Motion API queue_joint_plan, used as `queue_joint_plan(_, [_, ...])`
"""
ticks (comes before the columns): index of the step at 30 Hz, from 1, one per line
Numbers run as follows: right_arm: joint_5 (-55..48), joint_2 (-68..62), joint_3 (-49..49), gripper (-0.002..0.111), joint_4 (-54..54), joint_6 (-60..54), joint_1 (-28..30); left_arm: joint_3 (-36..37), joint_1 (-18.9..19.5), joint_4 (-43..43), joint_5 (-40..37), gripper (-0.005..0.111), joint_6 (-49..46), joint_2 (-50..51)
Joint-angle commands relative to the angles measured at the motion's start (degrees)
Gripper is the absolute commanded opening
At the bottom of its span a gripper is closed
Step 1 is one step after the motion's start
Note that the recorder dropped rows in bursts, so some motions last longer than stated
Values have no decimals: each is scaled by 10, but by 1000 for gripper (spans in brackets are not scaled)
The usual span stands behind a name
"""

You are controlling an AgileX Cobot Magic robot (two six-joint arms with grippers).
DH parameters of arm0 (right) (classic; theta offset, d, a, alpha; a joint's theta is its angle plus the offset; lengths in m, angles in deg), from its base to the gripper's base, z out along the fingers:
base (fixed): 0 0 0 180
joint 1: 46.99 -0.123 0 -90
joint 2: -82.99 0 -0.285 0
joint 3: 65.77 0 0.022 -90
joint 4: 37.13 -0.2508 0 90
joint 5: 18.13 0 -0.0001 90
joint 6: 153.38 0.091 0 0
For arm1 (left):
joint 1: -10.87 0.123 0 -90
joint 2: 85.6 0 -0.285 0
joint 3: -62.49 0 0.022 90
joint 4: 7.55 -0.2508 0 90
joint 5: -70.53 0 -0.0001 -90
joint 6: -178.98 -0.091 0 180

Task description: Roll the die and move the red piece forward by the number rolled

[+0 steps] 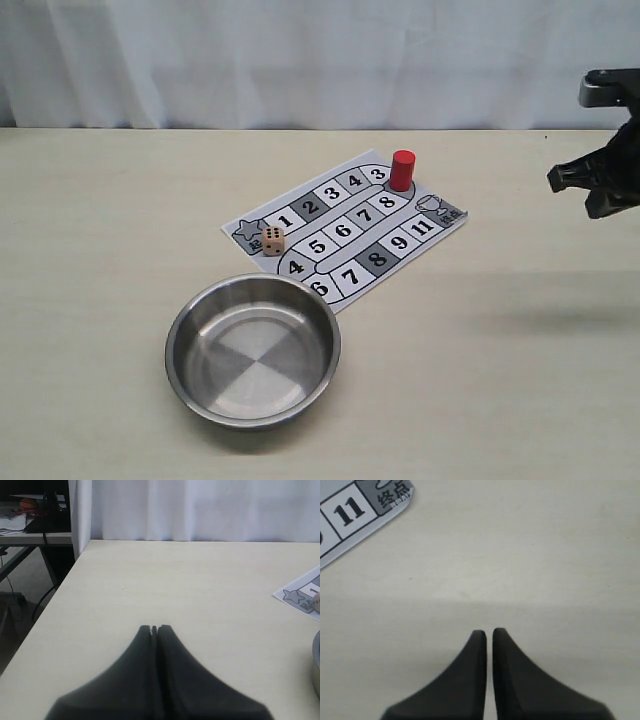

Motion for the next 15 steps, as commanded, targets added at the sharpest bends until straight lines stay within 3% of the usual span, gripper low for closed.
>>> queue_joint_plan(1, [42,129,-67,4,-4,-24,2,-3,-5,-1,7,0,0,0])
queue_joint_plan(15, [10,615,-111,4,-7,-20,2,-3,-5,-1,7,0,0,0])
